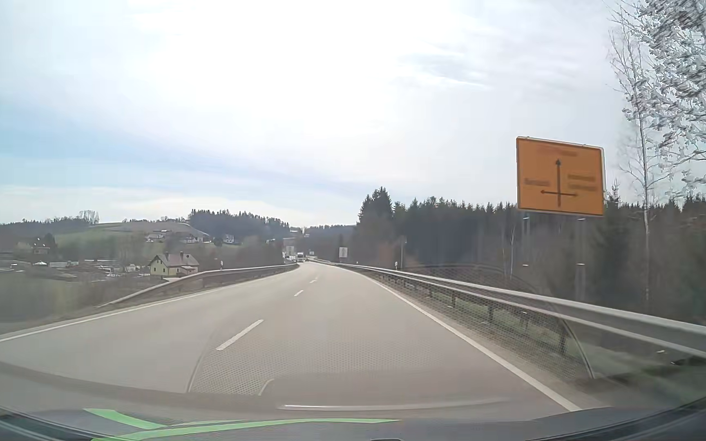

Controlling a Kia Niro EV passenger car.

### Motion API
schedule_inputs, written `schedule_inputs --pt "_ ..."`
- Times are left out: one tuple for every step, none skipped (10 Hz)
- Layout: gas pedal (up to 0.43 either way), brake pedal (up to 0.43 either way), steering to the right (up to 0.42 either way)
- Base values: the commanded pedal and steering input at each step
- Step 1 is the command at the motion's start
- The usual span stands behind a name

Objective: Follow the waypoints while adhering to traffic rules and regulations

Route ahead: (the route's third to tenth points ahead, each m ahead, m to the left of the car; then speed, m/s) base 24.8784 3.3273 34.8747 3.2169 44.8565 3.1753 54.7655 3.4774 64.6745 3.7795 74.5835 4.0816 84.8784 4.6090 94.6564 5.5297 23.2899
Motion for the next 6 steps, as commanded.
schedule_inputs --pt "0.000 0.000 -0.005" --pt "0.000 0.000 -0.005" --pt "0.000 0.000 -0.005" --pt "0.000 0.000 -0.004" --pt "0.000 0.000 -0.004" --pt "0.000 0.000 -0.004"
